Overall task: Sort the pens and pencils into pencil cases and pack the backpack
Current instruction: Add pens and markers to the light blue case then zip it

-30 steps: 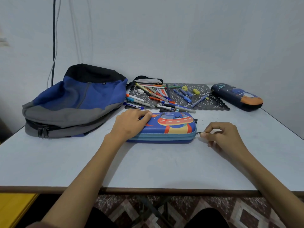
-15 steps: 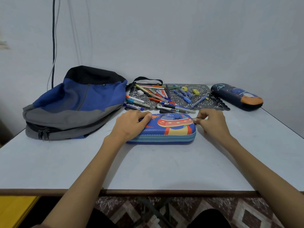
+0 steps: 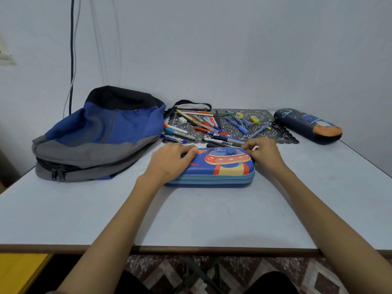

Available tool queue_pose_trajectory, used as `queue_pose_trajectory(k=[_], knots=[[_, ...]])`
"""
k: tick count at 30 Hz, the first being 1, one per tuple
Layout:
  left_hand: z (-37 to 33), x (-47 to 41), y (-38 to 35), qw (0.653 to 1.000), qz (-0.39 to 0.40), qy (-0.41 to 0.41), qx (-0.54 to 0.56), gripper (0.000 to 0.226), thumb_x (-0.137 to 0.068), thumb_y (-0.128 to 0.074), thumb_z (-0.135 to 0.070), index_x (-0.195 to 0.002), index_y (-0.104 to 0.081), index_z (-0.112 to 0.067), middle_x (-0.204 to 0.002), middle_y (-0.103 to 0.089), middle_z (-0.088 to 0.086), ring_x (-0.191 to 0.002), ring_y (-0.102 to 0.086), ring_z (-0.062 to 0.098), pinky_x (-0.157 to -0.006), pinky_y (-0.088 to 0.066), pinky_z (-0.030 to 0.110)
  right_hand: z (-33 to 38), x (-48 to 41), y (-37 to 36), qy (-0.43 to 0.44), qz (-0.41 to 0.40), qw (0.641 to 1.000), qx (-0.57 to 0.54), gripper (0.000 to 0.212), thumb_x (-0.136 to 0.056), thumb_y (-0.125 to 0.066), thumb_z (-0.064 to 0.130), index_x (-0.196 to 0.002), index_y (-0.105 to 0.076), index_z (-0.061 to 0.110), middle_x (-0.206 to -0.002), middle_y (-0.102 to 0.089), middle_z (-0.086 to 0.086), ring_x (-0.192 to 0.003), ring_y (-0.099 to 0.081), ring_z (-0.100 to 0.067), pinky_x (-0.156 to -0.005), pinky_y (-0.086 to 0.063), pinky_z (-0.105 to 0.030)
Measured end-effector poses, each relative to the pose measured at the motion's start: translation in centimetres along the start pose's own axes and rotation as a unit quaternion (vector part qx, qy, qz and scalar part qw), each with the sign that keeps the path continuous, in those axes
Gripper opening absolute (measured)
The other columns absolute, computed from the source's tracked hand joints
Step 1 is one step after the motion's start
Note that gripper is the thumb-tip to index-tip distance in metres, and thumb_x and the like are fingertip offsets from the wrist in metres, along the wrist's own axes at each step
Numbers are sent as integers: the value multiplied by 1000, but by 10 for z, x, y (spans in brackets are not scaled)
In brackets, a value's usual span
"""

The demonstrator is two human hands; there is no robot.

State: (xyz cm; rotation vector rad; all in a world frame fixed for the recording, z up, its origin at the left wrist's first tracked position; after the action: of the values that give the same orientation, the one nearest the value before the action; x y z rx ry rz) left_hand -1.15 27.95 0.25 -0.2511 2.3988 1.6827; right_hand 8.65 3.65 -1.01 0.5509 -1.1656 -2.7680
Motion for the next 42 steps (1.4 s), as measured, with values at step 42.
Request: queue_pose_trajectory(k=[42], knots=[[-12, 47, -11, 951, 105, 154, 245, 71, -64, -60, -82, -98, -56, -21, -88, -69, 6, -77, -66, 22, -74, -53, 38, 25, 32, -7, -92, 44, 929, -356, 40, -97, -57, 27, -101, -64, -12, -83, -67, -14, -61, -65, -8, -59, -55, -18]])
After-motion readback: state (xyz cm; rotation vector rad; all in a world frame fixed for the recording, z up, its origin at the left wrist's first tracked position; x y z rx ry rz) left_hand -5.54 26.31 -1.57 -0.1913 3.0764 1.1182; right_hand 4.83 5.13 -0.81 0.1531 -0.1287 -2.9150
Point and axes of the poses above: each hand's wrist, its own x-axis away from the middle knuckle, its own y-axis out of the back of the hand, z = x × y, the point moved 6 cm from there along -x, towards the middle knuckle
